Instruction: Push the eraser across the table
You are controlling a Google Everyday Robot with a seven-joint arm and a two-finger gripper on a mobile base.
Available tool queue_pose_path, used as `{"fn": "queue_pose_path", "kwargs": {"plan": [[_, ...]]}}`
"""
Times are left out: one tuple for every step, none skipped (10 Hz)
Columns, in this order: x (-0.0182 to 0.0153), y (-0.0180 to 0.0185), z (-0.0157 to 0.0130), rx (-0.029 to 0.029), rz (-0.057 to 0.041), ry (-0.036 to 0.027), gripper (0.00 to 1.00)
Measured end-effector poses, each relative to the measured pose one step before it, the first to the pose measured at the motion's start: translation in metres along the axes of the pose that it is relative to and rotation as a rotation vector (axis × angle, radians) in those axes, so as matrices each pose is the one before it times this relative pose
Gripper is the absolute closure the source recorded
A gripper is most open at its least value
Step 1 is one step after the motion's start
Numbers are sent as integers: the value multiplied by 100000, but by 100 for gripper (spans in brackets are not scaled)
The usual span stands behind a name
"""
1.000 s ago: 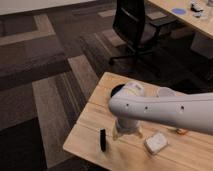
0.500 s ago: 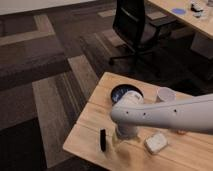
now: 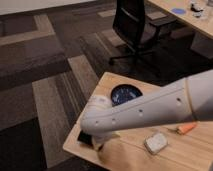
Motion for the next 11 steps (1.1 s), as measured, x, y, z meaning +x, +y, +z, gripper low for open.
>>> {"fn": "queue_pose_path", "kwargs": {"plan": [[-1996, 2139, -2311, -645, -5351, -6043, 35], [51, -367, -143, 82, 1203, -191, 35], [1087, -2028, 471, 437, 6433, 1878, 35], [798, -1374, 709, -245, 4960, 1773, 35], [813, -1651, 1173, -613, 5672, 2568, 35], [853, -2149, 1406, -1444, 7884, 3131, 35], [230, -1550, 852, -1453, 5457, 1234, 35], [58, -2273, 943, -1298, 7216, 1224, 35], [113, -1860, 660, 25, 5300, 965, 35], [193, -1685, 1055, -829, 7281, 1778, 35], [689, -843, 1120, -2352, 6598, 3084, 35]]}}
